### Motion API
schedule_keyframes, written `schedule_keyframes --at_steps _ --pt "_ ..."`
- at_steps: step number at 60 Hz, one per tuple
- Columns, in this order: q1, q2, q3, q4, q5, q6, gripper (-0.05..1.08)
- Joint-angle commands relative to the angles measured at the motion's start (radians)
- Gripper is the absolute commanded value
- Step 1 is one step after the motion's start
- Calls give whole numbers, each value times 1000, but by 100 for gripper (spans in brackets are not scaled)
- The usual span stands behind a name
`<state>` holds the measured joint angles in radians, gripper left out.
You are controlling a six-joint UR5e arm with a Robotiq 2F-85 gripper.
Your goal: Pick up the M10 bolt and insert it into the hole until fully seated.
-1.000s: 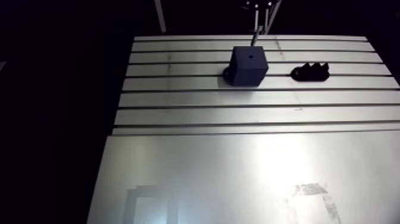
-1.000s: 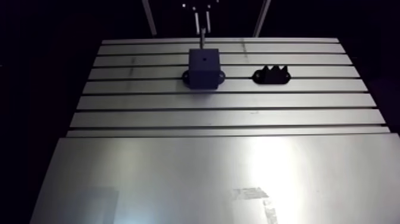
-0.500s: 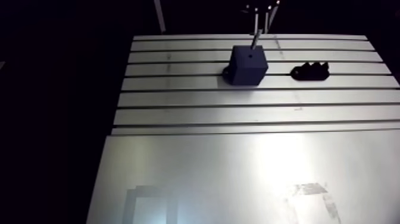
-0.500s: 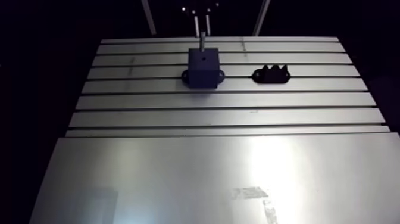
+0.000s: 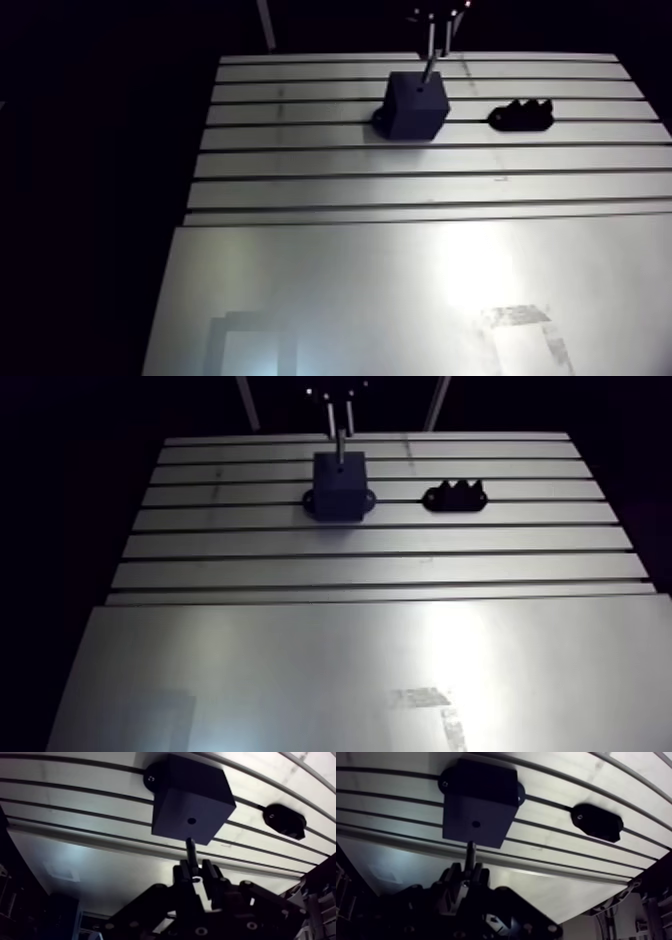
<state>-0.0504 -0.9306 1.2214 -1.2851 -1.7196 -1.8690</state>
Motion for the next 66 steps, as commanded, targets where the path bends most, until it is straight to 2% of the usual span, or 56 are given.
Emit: schedule_keyframes --at_steps 1,66 --pt "0 7 0 -1 -1 0 108" --pt "-9 23 -3 -10 -2 0 108"
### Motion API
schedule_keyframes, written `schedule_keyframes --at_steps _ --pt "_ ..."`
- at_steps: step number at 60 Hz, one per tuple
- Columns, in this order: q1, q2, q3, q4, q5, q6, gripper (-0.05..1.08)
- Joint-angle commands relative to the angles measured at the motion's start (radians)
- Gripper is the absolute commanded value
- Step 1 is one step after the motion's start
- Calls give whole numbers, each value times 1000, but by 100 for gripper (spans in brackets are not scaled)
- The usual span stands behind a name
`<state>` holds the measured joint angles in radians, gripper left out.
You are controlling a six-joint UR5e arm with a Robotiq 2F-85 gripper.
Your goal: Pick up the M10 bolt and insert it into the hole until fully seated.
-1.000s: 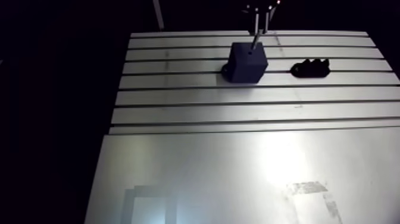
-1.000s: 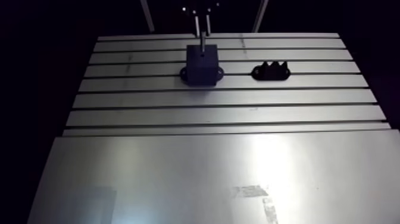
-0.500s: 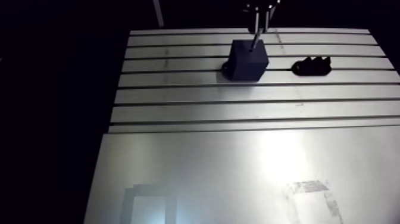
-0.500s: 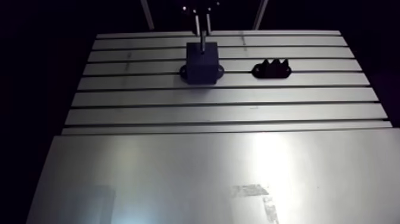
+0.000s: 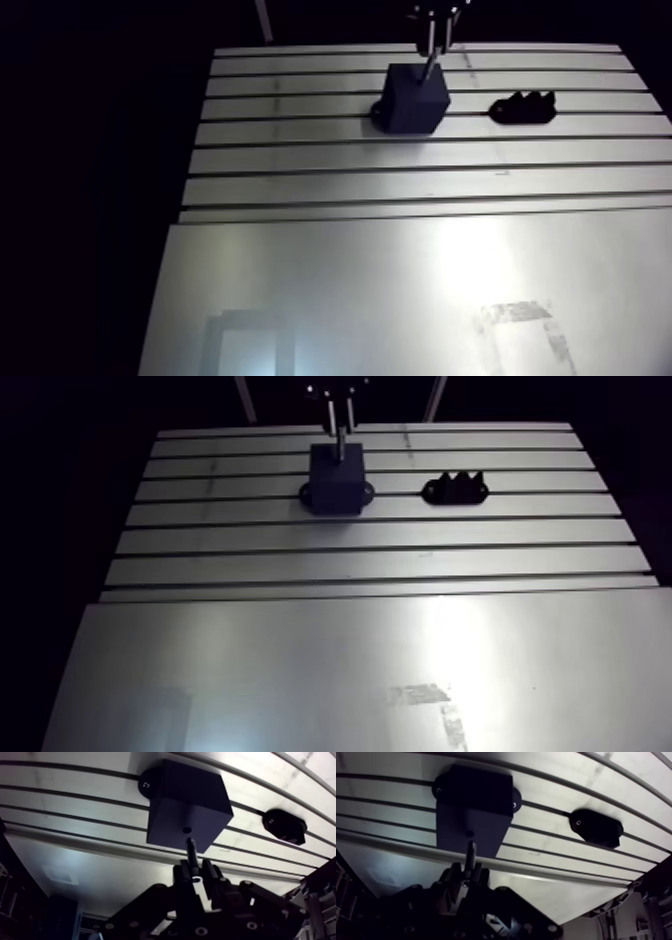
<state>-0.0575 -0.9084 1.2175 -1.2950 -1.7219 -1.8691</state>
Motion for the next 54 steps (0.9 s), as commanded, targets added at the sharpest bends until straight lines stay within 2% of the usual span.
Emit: schedule_keyframes --at_steps 1,54 --pt "-2 3 1 0 0 0 108" --pt "-2 3 -2 0 2 0 108"
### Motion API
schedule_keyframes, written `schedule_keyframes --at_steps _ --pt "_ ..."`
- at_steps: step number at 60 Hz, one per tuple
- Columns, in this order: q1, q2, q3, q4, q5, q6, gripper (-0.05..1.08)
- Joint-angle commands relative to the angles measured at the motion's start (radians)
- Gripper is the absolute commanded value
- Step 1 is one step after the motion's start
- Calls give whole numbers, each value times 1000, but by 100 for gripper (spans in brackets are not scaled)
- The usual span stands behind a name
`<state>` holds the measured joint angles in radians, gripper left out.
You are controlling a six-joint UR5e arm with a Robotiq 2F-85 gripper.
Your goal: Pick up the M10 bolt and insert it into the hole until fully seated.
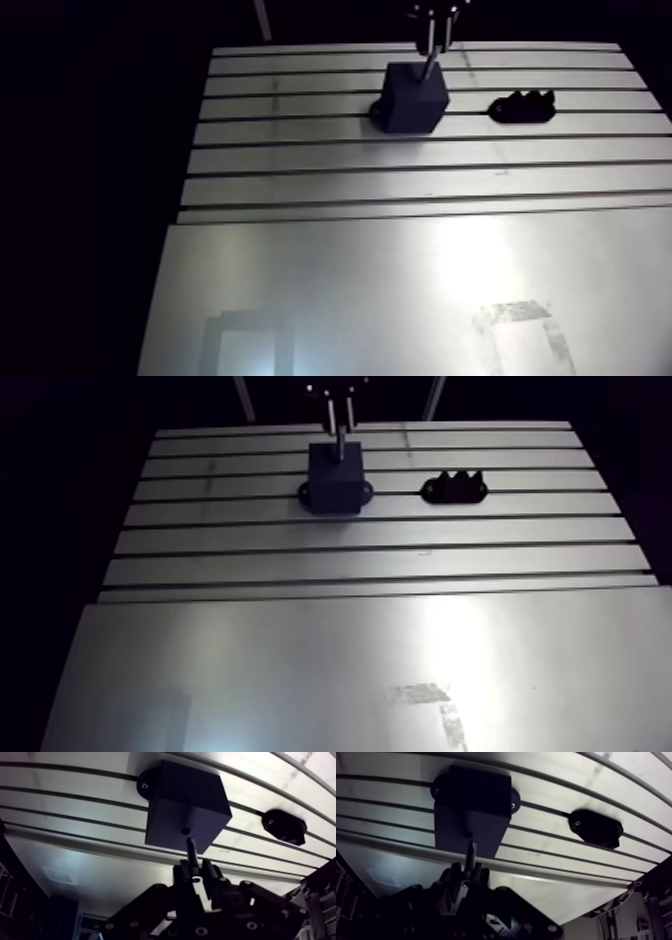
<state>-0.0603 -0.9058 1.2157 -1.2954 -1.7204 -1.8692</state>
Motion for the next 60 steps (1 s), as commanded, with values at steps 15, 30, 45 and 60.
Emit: schedule_keyframes --at_steps 15,30,45,60 --pt "0 2 -2 2 0 0 108" --pt "2 3 -2 0 0 0 108" --pt "3 5 0 0 0 0 108" --pt "6 3 -2 1 0 0 108"
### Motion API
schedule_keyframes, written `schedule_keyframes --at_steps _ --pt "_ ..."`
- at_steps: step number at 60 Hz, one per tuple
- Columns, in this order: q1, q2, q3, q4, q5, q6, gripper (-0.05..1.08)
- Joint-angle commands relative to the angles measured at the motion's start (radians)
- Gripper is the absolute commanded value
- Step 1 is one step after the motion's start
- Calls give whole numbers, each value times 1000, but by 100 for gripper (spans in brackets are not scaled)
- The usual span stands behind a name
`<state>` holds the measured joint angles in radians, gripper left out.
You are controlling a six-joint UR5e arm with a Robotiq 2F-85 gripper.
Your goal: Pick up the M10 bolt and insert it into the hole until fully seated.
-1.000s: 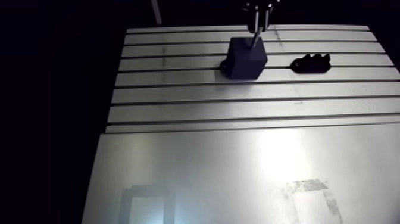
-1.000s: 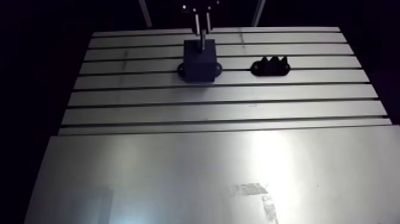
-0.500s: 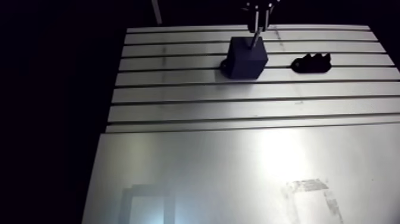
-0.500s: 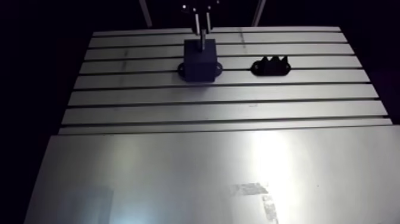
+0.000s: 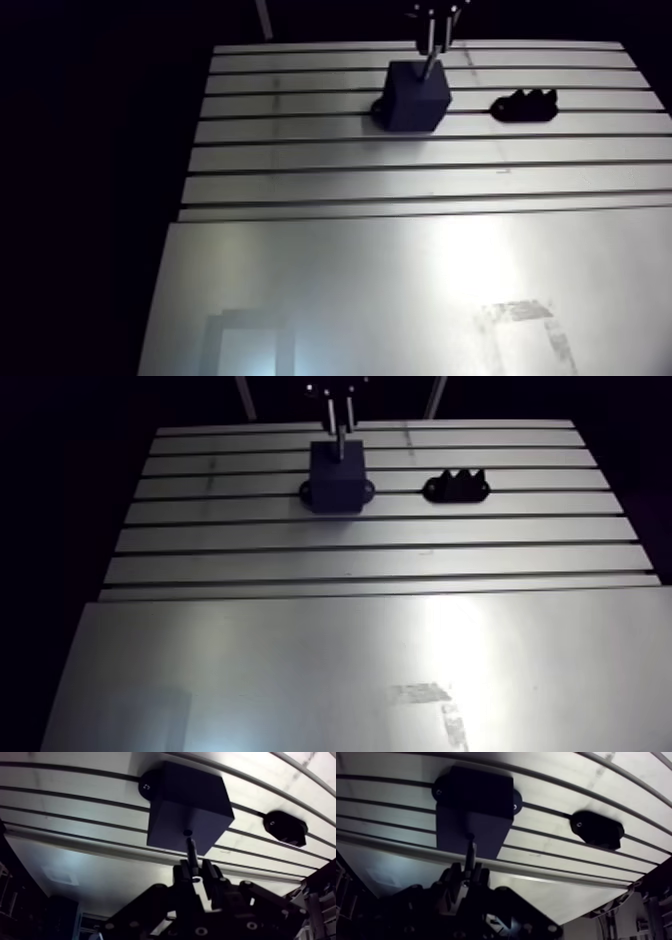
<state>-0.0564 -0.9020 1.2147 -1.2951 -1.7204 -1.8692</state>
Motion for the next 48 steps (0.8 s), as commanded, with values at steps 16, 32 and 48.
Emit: schedule_keyframes --at_steps 16,32,48 --pt "4 -1 1 0 0 0 108" --pt "5 1 -2 0 0 0 108" --pt "4 7 -1 0 0 0 108"
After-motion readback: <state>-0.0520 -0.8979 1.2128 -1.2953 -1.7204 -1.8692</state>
